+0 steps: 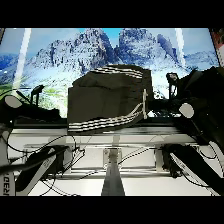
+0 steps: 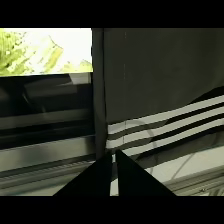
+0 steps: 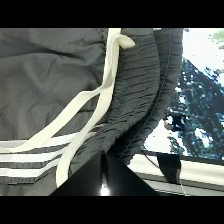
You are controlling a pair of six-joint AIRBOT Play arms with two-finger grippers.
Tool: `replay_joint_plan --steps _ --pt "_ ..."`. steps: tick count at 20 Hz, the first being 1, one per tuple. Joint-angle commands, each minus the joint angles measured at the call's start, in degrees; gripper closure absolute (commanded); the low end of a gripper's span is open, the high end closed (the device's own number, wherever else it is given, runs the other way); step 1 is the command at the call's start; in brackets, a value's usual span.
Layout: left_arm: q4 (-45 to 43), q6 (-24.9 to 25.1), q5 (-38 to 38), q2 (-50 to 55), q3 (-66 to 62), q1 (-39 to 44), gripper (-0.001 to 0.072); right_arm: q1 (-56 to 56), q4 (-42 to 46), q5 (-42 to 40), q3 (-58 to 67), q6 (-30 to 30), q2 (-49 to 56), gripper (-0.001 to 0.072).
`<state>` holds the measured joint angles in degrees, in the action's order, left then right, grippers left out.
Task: Fold the clothes and pants, and hang the long-sleeved shirts on hangers.
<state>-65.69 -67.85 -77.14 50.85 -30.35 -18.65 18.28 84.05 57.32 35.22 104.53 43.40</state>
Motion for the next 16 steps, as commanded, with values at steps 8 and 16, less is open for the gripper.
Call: replay_joint_plan --steps 8,16 --pt "2.84 6.56 4.44 3.23 8.15 -5.33 0.0201 0.02 -0.17 -0.96 -0.04 -0.52 0.00 0.0698" --pt "7.89 11.06 6.43 16.79 8.55 -1.38 0.0253 0.02 -0.20 -2.45 -0.04 -0.55 0.00 0.0698"
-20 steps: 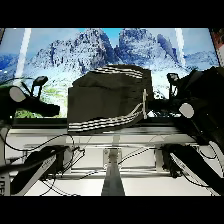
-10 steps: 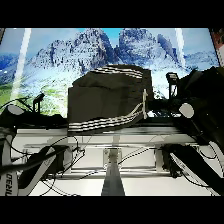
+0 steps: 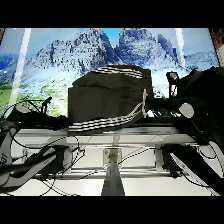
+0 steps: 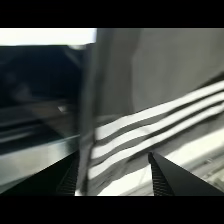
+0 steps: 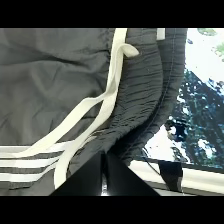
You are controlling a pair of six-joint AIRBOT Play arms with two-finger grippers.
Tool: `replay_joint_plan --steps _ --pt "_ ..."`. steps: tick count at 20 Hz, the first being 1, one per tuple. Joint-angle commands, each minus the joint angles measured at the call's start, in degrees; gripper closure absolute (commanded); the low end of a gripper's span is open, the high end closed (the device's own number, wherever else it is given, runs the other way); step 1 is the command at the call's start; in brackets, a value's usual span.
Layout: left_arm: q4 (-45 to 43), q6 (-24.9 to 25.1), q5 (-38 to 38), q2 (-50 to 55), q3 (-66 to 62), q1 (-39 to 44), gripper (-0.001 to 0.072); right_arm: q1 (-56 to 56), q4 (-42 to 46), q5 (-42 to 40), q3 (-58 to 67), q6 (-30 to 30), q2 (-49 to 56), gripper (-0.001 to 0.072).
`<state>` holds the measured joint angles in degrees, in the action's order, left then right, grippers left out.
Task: Fold the clothes and pants, and hang the long-sleeved shirts on hangers.
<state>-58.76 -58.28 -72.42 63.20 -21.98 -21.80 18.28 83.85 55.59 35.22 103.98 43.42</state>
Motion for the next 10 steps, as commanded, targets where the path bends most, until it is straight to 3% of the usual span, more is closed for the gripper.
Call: replay_joint_plan --steps 1,2,4,6,10 --pt "0.96 1.49 1.22 6.03 0.17 3.02 0.0275 0.02 -0.04 -1.57 -0.04 0.00 -0.02 0.0698" --pt "0.98 1.57 0.79 7.15 0.09 4.31 0.0379 0.02 -0.04 -2.56 -0.04 0.00 -0.02 0.0698" --pt "0.98 2.25 0.68 7.58 -0.79 6.86 0.0667 0.02 -0.04 -3.74 0.00 0.00 -0.02 0.0698" --pt "0.98 3.89 -0.09 7.54 -3.85 8.17 0.0697 0.02 -0.02 -5.25 0.04 -0.42 -0.02 0.0698" --pt "1.90 3.91 -5.62 6.88 -19.91 8.24 0.0697 0.02 -0.09 -12.37 4.63 -9.35 -0.02 0.0698"
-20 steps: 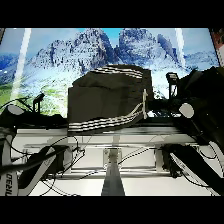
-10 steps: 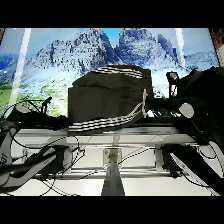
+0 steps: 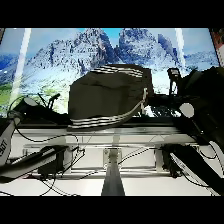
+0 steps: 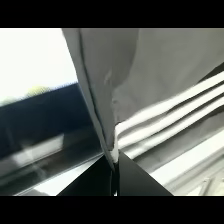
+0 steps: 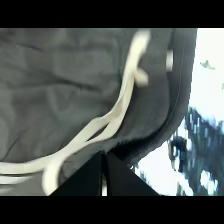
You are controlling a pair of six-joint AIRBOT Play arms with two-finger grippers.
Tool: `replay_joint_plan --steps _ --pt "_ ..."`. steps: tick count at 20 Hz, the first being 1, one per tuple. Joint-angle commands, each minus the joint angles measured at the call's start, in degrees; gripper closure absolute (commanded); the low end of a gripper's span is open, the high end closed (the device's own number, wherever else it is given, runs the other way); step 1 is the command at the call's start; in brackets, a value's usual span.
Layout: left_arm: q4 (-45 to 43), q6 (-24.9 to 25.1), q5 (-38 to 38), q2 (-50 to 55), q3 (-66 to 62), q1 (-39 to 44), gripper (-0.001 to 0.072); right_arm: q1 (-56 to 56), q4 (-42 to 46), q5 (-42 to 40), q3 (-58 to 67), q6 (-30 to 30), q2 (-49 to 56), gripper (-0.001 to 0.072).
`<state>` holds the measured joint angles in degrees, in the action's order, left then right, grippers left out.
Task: Fold the clothes and pants, and hang the long-sleeved shirts on hangers.
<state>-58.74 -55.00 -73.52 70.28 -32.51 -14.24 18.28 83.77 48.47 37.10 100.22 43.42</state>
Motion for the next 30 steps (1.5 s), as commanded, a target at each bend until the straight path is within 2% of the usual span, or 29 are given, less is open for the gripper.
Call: replay_joint_plan --steps 1,5,9,11,13,15,17,20,22,24,27,30 --pt "2.93 0.61 -4.31 -0.50 -15.10 0.66 0.0697 0.02 0.00 -8.00 5.46 -7.52 -0.02 0.0698" --pt "11.96 -0.74 -1.60 -0.90 -42.66 0.44 0.0698 0.02 0.04 -18.91 18.45 -9.88 -0.02 0.0698" --pt "14.05 -2.89 5.20 -4.44 -66.86 -1.51 0.0699 0.04 -2.67 -17.59 32.87 -9.90 -0.94 0.0698" --pt "14.01 -2.84 11.08 -9.16 -72.65 -4.17 0.0699 0.11 -8.52 -14.51 37.86 -10.01 -2.84 0.0698" --pt "13.49 -2.56 16.90 -15.04 -73.22 -6.60 0.0698 2.05 -15.50 -10.34 41.99 -13.38 -5.27 0.0698" --pt "8.41 -2.60 20.83 -20.96 -73.22 -8.57 0.0698 5.77 -21.09 -6.93 45.16 -16.39 -7.37 0.0698" --pt "1.11 -2.64 20.37 -25.88 -73.20 -9.07 0.0698 9.40 -25.40 -4.35 45.99 -16.37 -8.83 0.0698" --pt "-5.11 -2.64 13.55 -29.64 -73.18 -9.07 0.0698 13.09 -28.68 0.72 45.94 -16.26 -7.85 0.0698" --pt "-5.99 -2.67 7.34 -28.98 -72.39 -9.07 0.0699 14.08 -27.87 2.43 45.92 -15.21 -5.16 0.0698" --pt "-3.32 -3.06 5.77 -26.75 -67.87 -9.05 0.0700 14.08 -24.68 3.04 45.92 -13.64 -0.79 0.0698" --pt "8.15 -3.56 8.72 -19.76 -57.22 -7.98 0.0700 14.01 -18.43 2.47 45.92 -11.63 8.63 0.0698" --pt "5.90 -2.40 12.96 -8.55 -49.42 -2.60 0.0700 10.99 -12.98 1.29 45.92 -10.51 19.65 0.0698"
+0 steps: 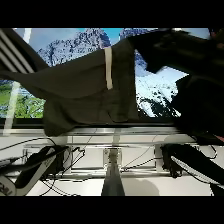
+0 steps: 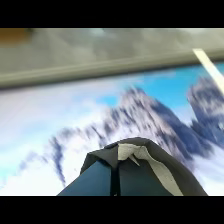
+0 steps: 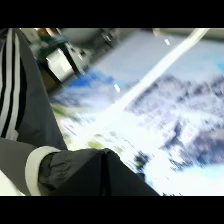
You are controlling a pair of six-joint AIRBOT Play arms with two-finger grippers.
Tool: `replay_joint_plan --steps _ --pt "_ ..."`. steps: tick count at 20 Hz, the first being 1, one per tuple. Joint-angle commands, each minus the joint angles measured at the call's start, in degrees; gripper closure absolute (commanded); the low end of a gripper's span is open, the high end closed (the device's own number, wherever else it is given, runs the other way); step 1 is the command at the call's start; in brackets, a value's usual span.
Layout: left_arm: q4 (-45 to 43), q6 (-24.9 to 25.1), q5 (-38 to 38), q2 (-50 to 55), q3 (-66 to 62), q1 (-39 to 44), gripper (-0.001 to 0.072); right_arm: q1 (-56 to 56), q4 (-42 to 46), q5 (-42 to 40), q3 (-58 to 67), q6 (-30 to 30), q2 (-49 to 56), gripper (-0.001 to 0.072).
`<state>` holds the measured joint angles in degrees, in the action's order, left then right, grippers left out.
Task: Fold the clothes and pants, and hang the long-sleeved shirts on hangers.
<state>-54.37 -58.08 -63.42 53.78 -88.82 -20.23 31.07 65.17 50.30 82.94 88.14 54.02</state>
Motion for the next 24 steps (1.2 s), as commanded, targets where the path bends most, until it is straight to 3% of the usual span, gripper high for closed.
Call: replay_joint_plan --steps 1,5,9,11,14,16,20,21,22,23,24 --pt "-0.48 0.63 3.93 12.35 7.98 5.25 0.0700 -4.02 6.49 -1.22 0.09 2.91 12.83 0.0698" --pt "-1.33 -0.02 5.03 24.20 8.07 10.29 0.0701 -15.39 6.88 -2.62 0.09 5.97 23.54 0.0698" --pt "-1.40 -2.19 4.15 25.77 8.09 15.28 0.0701 -24.41 7.23 5.73 0.07 1.70 27.78 0.0698" --pt "-1.57 -4.96 -2.40 25.77 8.09 16.98 0.0701 -27.56 7.28 11.76 -0.83 -1.22 28.04 0.0698" --pt "-4.96 -9.44 -18.16 25.79 8.37 19.17 0.0700 -30.49 7.34 22.08 -1.27 -8.39 28.13 0.0699" --pt "-5.42 -12.24 -22.43 25.77 10.40 21.27 0.0700 -31.47 9.09 25.64 -2.10 -13.31 28.13 0.0698" --pt "-5.42 -13.55 -11.89 25.81 20.11 28.44 0.0696 -32.68 13.94 20.31 -4.44 -13.66 28.17 0.0686" --pt "-5.46 -13.53 -9.31 25.90 22.34 30.14 0.0584 -32.94 14.01 18.71 -4.85 -13.64 28.20 0.0506" --pt "-5.46 -13.51 -7.91 25.90 23.82 31.30 0.0342 -32.94 14.56 17.05 -5.03 -13.16 28.20 0.0239" --pt "-5.49 -13.53 -7.02 25.92 24.72 32.17 0.0035 -32.94 15.34 14.95 -5.03 -11.80 28.20 0.0148" --pt "-5.46 -13.51 -6.34 25.90 24.87 32.52 0.0006 -33.03 16.04 12.81 -5.03 -9.97 28.20 0.0148"
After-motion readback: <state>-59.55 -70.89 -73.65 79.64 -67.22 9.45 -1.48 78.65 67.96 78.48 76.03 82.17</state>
